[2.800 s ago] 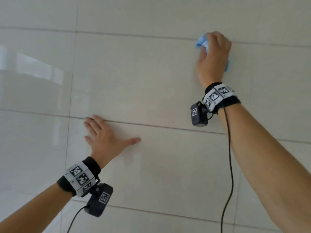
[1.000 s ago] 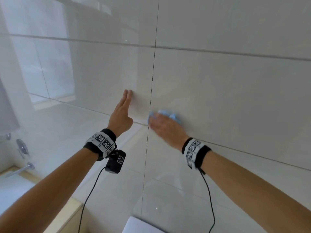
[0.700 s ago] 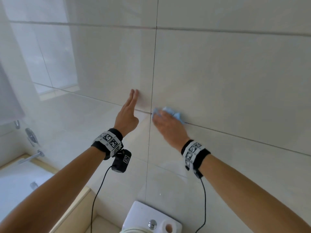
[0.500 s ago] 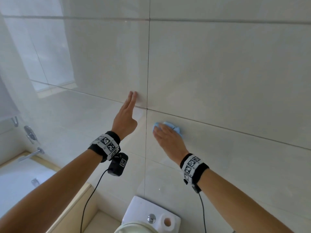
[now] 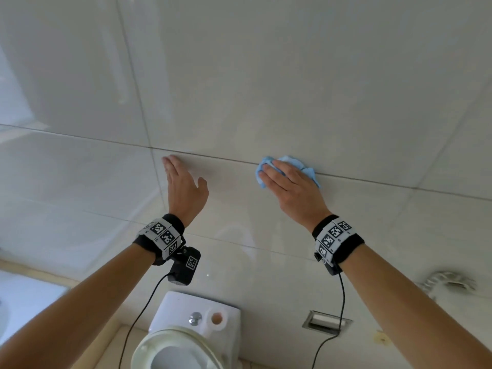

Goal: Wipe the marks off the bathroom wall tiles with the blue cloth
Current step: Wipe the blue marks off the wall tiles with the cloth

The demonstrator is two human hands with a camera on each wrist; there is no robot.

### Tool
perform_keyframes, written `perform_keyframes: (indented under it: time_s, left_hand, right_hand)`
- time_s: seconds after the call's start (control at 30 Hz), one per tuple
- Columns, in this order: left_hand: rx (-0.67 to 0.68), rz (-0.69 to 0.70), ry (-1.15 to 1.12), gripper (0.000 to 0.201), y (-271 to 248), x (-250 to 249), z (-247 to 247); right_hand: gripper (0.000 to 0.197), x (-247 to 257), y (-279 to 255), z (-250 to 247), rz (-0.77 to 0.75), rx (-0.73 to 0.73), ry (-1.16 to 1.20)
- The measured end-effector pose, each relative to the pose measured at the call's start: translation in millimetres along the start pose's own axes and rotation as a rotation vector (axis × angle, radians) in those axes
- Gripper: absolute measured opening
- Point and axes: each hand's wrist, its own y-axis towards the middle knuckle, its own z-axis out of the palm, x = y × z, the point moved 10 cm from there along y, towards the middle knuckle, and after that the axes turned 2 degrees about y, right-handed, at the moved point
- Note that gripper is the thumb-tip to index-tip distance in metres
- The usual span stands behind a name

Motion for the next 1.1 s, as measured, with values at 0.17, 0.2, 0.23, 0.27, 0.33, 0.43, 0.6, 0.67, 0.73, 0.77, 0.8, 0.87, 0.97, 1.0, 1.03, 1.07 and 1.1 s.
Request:
perform_keyframes:
  time_s: [0.17,0.2,0.23,0.27,0.33,0.43,0.6,0.67,0.73,0.77,0.8,0.87,0.97,1.0,1.03,1.07,1.1]
  left_hand:
    - [-0.034,0.013,-0.035,0.093,-37,-58,45]
    - [-0.038,0.021,-0.043,0.093,-45,-72,55]
    - [-0.04,0.026,-0.049,0.094,-54,-85,64]
    - [-0.04,0.031,-0.053,0.094,-62,-98,74]
    - [-0.029,0.048,-0.052,0.094,-79,-123,93]
    - [0.0,0.067,-0.046,0.095,-102,-152,119]
    - [0.034,0.054,-0.048,0.095,-125,-180,150]
    - [0.03,0.047,-0.051,0.095,-130,-189,156]
    - [-0.005,0.102,-0.039,0.095,-133,-208,155]
    - [-0.031,0.16,-0.027,0.096,-136,-222,153]
    - [-0.058,0.229,-0.016,0.097,-137,-238,150]
    - [-0.095,0.36,0.015,0.102,-139,-273,144]
    - [-0.155,0.465,0.092,0.113,-132,-307,132]
    - [-0.166,0.479,0.112,0.118,-127,-314,128]
    - [-0.175,0.486,0.124,0.124,-121,-318,123]
    - [-0.186,0.489,0.133,0.128,-115,-321,119]
    - [-0.193,0.491,0.143,0.13,-109,-323,115]
  right_hand:
    - [0.051,-51,-65,-40,0.002,-0.036,-0.033]
    - [0.049,-60,-78,-48,-0.008,-0.039,-0.044]
    - [0.046,-69,-91,-56,-0.025,-0.036,-0.057]
    - [0.045,-77,-105,-62,-0.046,-0.03,-0.069]
    - [0.044,-94,-136,-73,-0.066,-0.017,-0.094]
    - [0.047,-121,-182,-94,-0.049,-0.016,-0.123]
    - [0.05,-167,-186,-134,-0.046,0.03,-0.148]
    - [0.049,-202,-150,-174,0.074,-0.087,-0.095]
    - [0.046,-244,-116,-223,0.251,-0.285,-0.029]
    - [0.046,-259,-104,-243,0.302,-0.375,-0.011]
    - [0.046,-268,-96,-255,0.327,-0.436,-0.002]
    - [0.05,-268,-91,-250,0.365,-0.432,0.009]
    - [0.045,-223,-97,-198,0.089,-0.17,-0.019]
    - [0.042,-210,-102,-187,-0.058,-0.08,-0.06]
    - [0.041,-207,-101,-187,-0.159,-0.039,-0.094]
    - [0.043,-215,-89,-197,-0.182,-0.04,-0.101]
    - [0.045,-229,-71,-213,-0.126,-0.065,-0.08]
